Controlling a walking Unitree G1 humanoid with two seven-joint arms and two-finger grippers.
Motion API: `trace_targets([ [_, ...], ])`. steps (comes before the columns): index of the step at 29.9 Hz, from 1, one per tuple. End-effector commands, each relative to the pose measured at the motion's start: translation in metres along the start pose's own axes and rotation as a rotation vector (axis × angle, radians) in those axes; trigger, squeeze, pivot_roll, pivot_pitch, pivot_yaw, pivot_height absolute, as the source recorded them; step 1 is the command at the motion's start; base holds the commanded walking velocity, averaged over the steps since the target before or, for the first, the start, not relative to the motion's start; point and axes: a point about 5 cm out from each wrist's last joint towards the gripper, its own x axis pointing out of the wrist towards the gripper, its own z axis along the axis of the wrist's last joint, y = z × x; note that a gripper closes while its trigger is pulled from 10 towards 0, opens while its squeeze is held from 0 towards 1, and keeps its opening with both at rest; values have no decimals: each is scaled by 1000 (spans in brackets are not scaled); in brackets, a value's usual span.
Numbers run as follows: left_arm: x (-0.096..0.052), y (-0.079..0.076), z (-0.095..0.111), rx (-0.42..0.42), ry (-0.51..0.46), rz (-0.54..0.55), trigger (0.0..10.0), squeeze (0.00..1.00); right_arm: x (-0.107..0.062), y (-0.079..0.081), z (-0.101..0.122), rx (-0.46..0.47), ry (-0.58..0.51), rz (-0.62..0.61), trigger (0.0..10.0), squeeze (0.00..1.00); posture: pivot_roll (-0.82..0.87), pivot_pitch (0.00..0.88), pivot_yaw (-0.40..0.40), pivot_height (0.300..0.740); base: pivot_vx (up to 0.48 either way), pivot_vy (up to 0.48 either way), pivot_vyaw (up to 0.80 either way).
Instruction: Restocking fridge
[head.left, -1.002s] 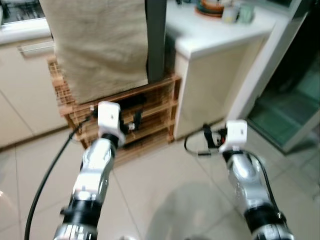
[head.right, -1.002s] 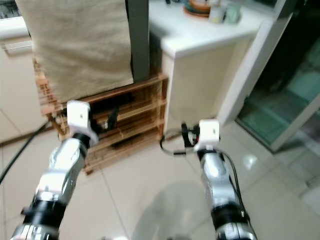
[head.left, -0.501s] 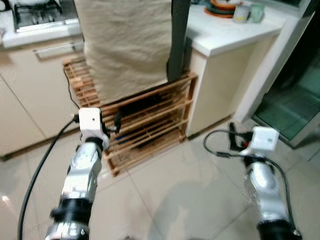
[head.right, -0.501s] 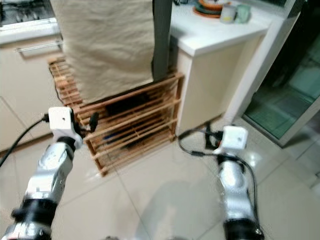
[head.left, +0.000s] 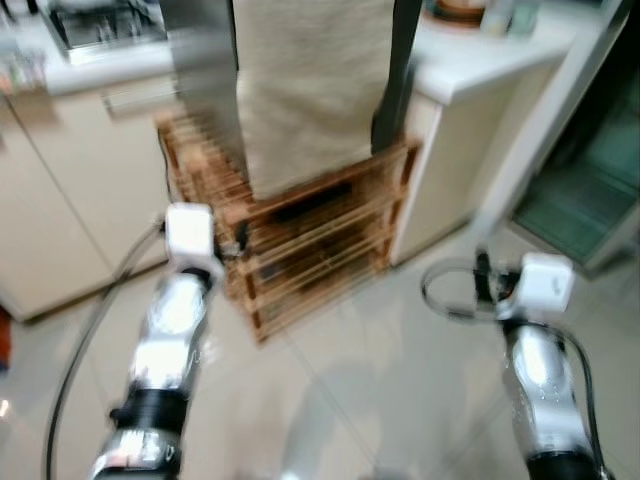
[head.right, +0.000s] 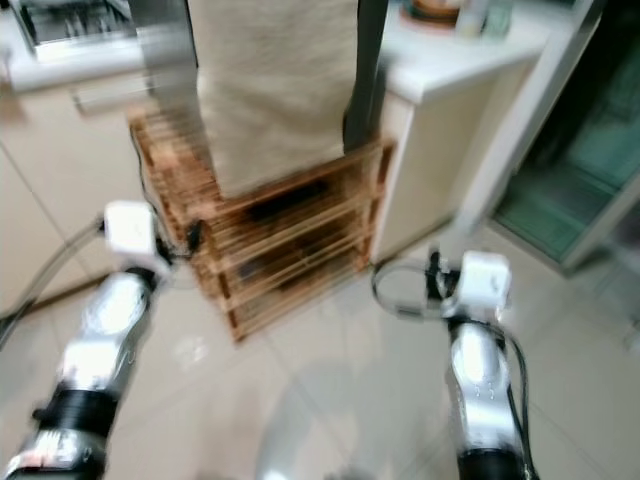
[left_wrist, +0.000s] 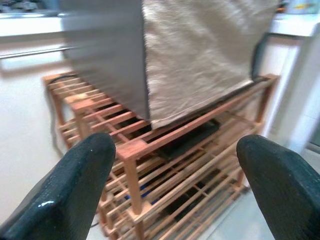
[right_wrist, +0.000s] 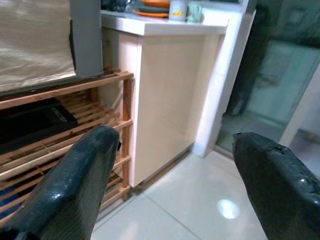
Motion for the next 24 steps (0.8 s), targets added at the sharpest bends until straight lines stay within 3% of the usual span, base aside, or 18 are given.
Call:
trace_targets([
  [1,0,6,4,28,-17,14,10000,0,6,9,8,3,-33,37,10000,0,-111,0,-18,740,0,480,0],
  [4,-1,6,4,50,-26,18,10000,0,8,13,10,0,-34,49,10000,0,-110,0,-19,740,0,480,0],
  [8,-1,9,9,96,-59,19,10000,0,11,13,13,-1,-44,49,10000,0,-107,0,-28,740,0,0,0],
  [10,-1,8,13,55,-86,0,10000,0,12,13,13,-1,-45,50,10000,0,-107,0,-28,740,0,0,0],
  [13,-2,4,28,-15,-166,-27,10000,0,17,15,17,14,-54,60,10000,0,-101,0,-35,740,441,0,0],
  [15,-3,3,31,-15,-183,-26,10000,0,18,16,16,24,-52,60,10000,0,-93,0,-36,740,442,0,0],
  [19,-4,11,44,-9,-232,12,10000,0,24,36,11,70,-14,101,10000,0,-54,0,-56,740,442,0,0],
  [24,-4,7,49,-16,-251,6,10000,0,29,41,16,62,-28,122,10000,0,-50,0,-46,740,443,0,0],
])
